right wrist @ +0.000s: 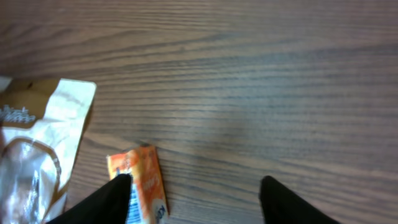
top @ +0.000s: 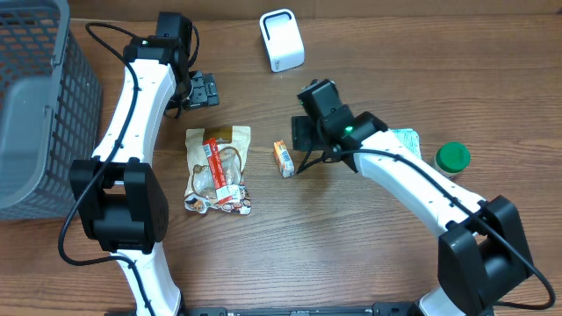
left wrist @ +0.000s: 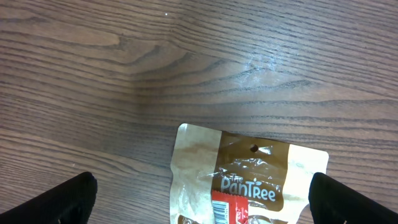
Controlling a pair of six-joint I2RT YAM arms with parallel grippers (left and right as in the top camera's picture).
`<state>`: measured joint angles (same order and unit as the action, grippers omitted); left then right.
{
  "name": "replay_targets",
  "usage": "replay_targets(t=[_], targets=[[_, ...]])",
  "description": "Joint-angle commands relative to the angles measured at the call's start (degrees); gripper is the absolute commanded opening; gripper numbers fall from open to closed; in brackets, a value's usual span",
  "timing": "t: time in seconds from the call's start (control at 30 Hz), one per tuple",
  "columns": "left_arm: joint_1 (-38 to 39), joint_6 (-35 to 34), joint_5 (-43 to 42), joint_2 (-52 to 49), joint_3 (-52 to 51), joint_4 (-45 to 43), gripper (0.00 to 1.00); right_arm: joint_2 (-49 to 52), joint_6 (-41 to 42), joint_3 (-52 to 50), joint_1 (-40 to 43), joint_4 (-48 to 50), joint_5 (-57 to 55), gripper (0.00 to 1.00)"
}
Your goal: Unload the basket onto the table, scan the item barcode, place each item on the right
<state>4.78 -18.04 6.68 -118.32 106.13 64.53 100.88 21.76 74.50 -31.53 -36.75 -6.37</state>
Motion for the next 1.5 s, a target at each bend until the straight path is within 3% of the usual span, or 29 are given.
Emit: replay_targets(t=[0.0, 0.1, 0.23, 1.13, 1.47], targets=[[0.13, -0.17, -0.15, 1.73, 0.9, -0.07, 1.0, 1.42, 0.79, -2.29, 1.09, 0.07, 2.69, 0.58], [0.13, -0.17, -0.15, 1.73, 0.9, -0.07, 1.0, 1.75, 0.79, -3.96, 1.4, 0.15, 3.56, 0.38], [0.13, -0.17, -0.15, 1.73, 0.9, -0.07, 1.0, 1.75, 0.81, -4.92, 1.2, 0.44, 5.97, 0.04], [0.13, -0.17, -0.15, 1.73, 0.9, -0.07, 1.0, 1.92, 2.49, -7.06, 0.63, 3.69, 9.7, 0.07], [0.13, -0.17, -0.15, 1.73, 0.9, -0.07, 1.0, 1.92, 2.45, -7.06, 0.35, 4.35, 13.55, 0.04]])
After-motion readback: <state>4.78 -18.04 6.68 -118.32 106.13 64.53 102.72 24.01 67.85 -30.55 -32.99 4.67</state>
